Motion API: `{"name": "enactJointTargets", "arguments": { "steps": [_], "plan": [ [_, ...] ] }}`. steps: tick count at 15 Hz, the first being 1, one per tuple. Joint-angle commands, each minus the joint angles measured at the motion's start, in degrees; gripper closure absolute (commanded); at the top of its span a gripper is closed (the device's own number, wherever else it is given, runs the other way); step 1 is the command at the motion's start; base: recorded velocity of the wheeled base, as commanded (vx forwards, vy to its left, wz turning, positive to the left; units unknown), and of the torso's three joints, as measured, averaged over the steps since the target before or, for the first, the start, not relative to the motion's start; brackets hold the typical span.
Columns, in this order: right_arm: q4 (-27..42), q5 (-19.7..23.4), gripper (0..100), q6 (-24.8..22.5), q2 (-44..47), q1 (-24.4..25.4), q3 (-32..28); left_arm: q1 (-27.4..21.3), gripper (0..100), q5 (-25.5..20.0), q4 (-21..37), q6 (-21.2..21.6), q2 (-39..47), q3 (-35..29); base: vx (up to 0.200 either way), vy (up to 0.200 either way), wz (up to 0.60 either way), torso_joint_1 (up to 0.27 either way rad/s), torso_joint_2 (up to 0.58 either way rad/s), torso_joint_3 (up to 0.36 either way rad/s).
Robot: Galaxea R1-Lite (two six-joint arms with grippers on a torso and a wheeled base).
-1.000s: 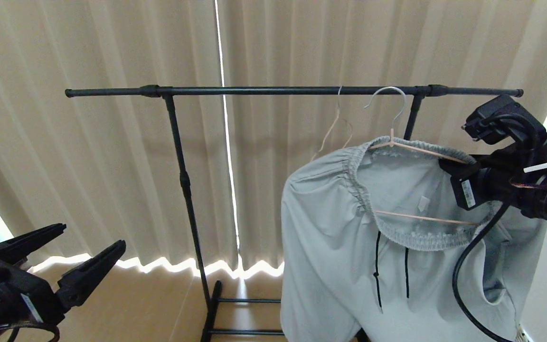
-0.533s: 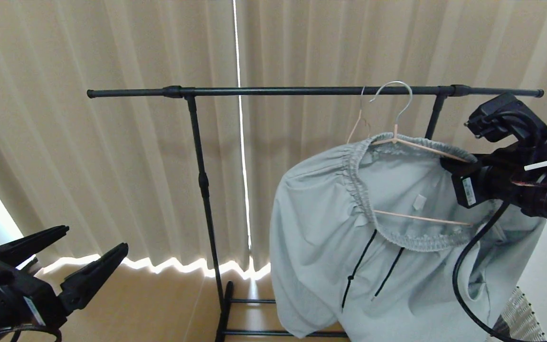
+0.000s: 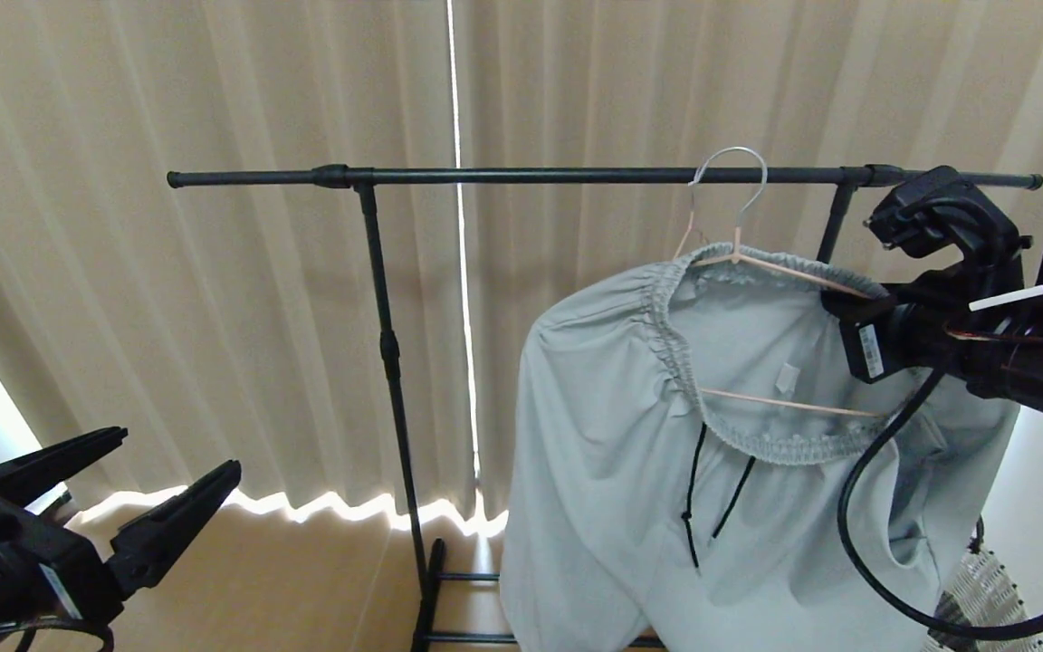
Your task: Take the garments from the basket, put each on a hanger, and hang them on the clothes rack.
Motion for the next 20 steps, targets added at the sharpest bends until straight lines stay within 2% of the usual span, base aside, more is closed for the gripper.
{"name": "enactJointTargets", "arguments": {
  "steps": [1, 7, 14, 15, 17, 18, 19, 20],
  "plan": [
    [-0.1, -0.1, 100, 0.0, 0.1, 0.5, 0.1, 0.0, 0, 0.0, 0.0, 0.0, 0.0, 0.1, 0.2, 0.0, 0.0, 0.002, -0.02, 0.007],
    [-0.1, -0.3, 100, -0.1, 0.0, 1.4, -0.1, 0.0, 0, 0.0, 0.0, 0.1, -0.2, 0.2, 0.2, 0.0, 0.0, 0.004, 0.0, 0.004],
    [0.4, -0.4, 100, -0.1, 0.4, 1.6, 0.0, 0.0, 0, 0.0, 0.0, 0.1, -0.6, 0.4, 0.0, 0.0, 0.0, 0.0, 0.0, 0.0],
    [2.1, -0.4, 100, -0.1, 0.8, 1.6, -0.6, 0.0, 0, 0.0, 0.0, 0.1, -0.6, 0.4, 0.0, 0.0, 0.0, 0.0, 0.0, 0.0],
    [4.3, -0.4, 100, 1.4, 2.2, 2.4, -3.1, 0.0, 0, 0.0, 0.0, 0.0, -0.7, 0.4, 0.0, 0.0, 0.0, 0.0, 0.0, 0.0],
    [7.2, -0.4, 100, 4.7, 4.4, 3.9, -7.3, 0.0, 0, 0.0, 0.0, 0.0, -0.7, 0.4, 0.0, 0.0, 0.0, 0.0, 0.0, 0.0],
    [9.3, -0.4, 100, 6.0, 5.2, 4.5, -9.6, 0.0, 0, 0.0, 0.0, 0.0, -0.7, 0.4, 0.0, 0.0, 0.0, 0.0, 0.0, 0.0],
    [15.1, -0.4, 100, 9.3, 7.0, 5.5, -15.0, 0.1, 0, 0.0, 0.0, 0.0, -0.6, 0.4, 0.0, 0.0, 0.0, 0.0, 0.0, 0.0]
  ]
}}
